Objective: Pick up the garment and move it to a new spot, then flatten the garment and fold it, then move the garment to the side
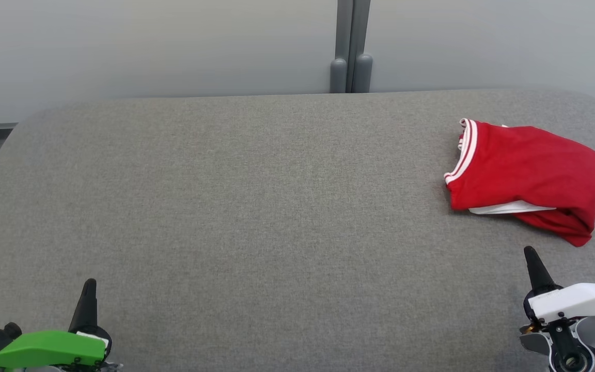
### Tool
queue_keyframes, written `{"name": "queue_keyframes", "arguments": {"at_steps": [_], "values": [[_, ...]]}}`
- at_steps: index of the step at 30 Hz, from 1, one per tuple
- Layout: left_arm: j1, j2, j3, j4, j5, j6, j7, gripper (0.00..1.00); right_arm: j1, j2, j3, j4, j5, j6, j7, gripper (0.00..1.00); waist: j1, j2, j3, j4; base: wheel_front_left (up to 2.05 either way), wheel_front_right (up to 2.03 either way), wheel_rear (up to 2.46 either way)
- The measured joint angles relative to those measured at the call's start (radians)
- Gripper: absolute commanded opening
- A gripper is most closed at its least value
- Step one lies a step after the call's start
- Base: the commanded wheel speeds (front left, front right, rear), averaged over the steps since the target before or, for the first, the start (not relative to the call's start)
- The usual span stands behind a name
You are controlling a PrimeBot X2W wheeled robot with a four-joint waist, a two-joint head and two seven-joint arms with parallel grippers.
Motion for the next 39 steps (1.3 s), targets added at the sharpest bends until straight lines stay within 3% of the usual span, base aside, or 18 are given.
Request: {"name": "queue_keyframes", "arguments": {"at_steps": [39], "values": [[-0.054,-0.026,0.030,-0.021,-0.396,-0.034,0.113,0.00,-0.068,0.067,-0.121,-0.008,0.462,0.086,0.115,0.00,0.0000,0.0000,0.003,-0.042,0.00,0.00,0.00]]}}
